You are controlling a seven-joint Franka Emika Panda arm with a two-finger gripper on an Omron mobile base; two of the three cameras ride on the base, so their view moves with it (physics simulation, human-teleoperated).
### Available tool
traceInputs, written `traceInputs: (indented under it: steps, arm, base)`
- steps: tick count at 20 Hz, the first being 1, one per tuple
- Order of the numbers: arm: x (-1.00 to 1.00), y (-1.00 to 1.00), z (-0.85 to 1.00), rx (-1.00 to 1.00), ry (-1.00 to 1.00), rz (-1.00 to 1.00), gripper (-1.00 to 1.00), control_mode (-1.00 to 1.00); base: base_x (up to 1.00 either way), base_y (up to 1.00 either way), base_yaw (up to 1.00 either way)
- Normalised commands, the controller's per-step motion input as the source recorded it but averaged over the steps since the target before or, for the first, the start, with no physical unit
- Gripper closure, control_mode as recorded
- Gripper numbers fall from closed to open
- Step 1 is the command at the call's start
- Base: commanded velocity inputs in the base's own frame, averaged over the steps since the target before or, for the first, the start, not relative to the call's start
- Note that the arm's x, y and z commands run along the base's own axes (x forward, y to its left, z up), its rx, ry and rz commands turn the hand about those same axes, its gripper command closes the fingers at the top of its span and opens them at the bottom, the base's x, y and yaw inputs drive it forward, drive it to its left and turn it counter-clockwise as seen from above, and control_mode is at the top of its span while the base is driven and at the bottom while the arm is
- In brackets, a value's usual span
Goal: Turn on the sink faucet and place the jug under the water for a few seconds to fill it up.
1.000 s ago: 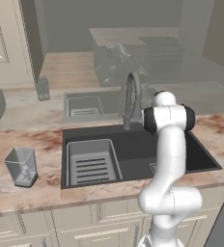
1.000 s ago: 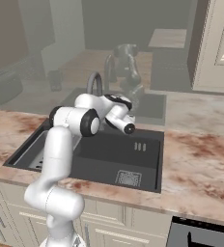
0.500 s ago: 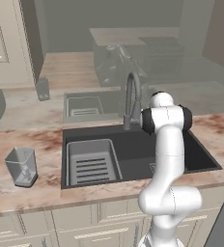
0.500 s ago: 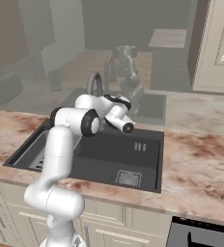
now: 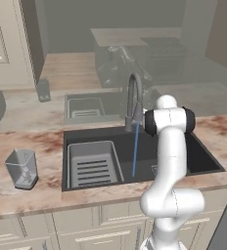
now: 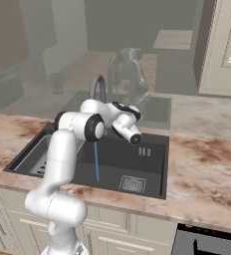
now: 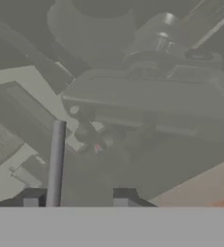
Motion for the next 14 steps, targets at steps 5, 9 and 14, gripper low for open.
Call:
traceInputs:
  steps: [5, 9, 14]
  arm:
    - [0.00, -0.09, -0.11, 0.01, 0.03, -0.01, -1.00, -1.00]
    - [-0.23, -0.47, -0.04, 0.02, 0.00, -0.05, -1.00, -1.00]
    - [-0.42, -0.90, 0.11, 0.06, 0.00, -0.04, -1.00, -1.00]
  base:
    - [0.00, 0.00, 0.00]
    - [0.00, 0.00, 0.00]
    - [0.00, 0.00, 0.00]
